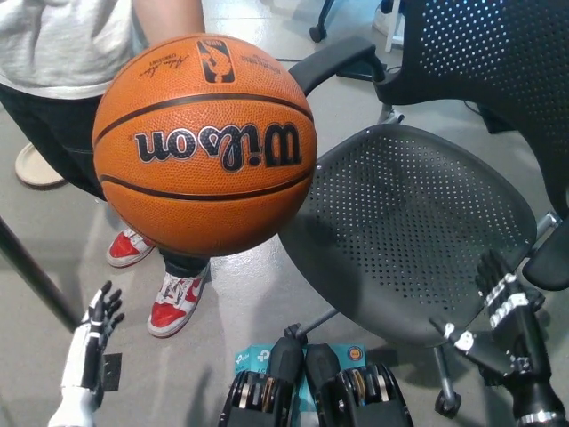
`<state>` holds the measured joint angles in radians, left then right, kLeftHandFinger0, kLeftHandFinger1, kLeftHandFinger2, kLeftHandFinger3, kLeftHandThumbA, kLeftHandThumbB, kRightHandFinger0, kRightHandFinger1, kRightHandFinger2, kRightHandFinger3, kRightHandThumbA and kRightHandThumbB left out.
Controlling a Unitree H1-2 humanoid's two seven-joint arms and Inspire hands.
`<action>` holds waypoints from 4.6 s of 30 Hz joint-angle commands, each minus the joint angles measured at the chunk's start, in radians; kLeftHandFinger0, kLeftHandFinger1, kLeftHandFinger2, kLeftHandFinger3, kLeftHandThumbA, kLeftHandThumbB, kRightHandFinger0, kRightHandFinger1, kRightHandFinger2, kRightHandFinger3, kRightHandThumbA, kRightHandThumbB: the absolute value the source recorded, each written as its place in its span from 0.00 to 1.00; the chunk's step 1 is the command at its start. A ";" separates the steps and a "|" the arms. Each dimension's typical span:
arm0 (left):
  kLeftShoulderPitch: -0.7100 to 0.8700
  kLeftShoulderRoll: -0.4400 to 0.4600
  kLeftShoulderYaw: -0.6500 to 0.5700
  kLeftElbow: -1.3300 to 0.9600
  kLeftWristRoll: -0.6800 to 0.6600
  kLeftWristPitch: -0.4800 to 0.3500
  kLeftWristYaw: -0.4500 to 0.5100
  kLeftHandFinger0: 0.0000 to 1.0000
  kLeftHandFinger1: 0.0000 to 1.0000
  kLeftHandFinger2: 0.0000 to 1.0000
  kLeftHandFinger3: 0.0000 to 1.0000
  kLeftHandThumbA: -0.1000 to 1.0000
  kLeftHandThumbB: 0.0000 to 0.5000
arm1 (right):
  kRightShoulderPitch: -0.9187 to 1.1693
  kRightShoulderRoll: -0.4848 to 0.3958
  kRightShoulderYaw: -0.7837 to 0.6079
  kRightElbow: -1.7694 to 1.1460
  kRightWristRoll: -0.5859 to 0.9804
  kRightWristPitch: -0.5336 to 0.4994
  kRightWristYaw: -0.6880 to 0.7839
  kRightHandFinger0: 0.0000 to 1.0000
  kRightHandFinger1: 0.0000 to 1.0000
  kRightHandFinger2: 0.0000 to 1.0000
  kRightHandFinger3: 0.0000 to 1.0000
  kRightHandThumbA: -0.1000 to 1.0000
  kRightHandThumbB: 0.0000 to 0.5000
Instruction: The robot grabs the basketball from a person using both hands and then drops it on the black chair in the front
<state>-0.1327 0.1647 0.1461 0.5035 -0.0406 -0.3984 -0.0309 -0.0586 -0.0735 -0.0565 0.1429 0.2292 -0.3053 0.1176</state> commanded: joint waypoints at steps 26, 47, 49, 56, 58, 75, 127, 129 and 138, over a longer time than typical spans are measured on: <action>-0.137 0.025 0.072 -0.649 0.065 0.326 0.074 1.00 1.00 1.00 1.00 1.00 0.46 | -0.340 0.064 0.114 -0.246 0.008 0.252 0.006 1.00 1.00 1.00 1.00 1.00 0.71; -0.179 -0.032 0.001 -0.667 0.095 0.319 0.065 1.00 1.00 1.00 1.00 1.00 0.53 | -0.491 0.113 0.160 -0.107 -0.032 0.271 0.035 1.00 1.00 1.00 1.00 1.00 0.76; -0.175 -0.035 -0.004 -0.672 0.092 0.321 0.063 1.00 1.00 1.00 1.00 1.00 0.50 | -0.495 0.125 0.156 -0.093 -0.015 0.269 0.039 1.00 1.00 1.00 1.00 1.00 0.77; -0.180 -0.039 -0.019 -0.673 0.103 0.319 0.058 1.00 1.00 1.00 1.00 1.00 0.46 | -0.485 0.162 0.130 -0.159 0.194 0.370 0.118 1.00 1.00 1.00 1.00 1.00 0.86; -0.179 -0.039 -0.019 -0.673 0.101 0.320 0.057 1.00 1.00 1.00 1.00 1.00 0.47 | -0.484 0.163 0.129 -0.164 0.202 0.377 0.123 1.00 1.00 1.00 1.00 1.00 0.86; -0.198 -0.043 -0.039 -0.680 0.104 0.354 0.050 1.00 1.00 1.00 1.00 1.00 0.42 | -0.504 0.186 0.102 -0.162 0.415 0.515 0.203 1.00 1.00 1.00 1.00 1.00 1.00; -0.353 -0.124 -0.196 -0.484 0.156 0.251 0.130 1.00 1.00 1.00 1.00 1.00 0.26 | -0.719 0.378 0.297 0.339 -0.160 0.013 -0.127 1.00 1.00 1.00 1.00 1.00 0.47; -0.359 -0.126 -0.202 -0.502 0.167 0.288 0.140 1.00 1.00 1.00 1.00 1.00 0.28 | -0.719 0.378 0.293 0.324 -0.144 0.032 -0.133 1.00 1.00 1.00 1.00 1.00 0.49; -0.447 -0.120 -0.235 -0.540 0.169 0.385 0.141 1.00 1.00 1.00 1.00 1.00 0.37 | -0.754 0.341 0.272 0.232 -0.090 0.094 -0.133 1.00 1.00 1.00 1.00 1.00 0.56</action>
<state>-0.4297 0.0944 0.0365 0.0427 0.0664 -0.0134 0.2123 -0.6980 0.1942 0.1380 0.4233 0.2094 -0.2993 -0.0885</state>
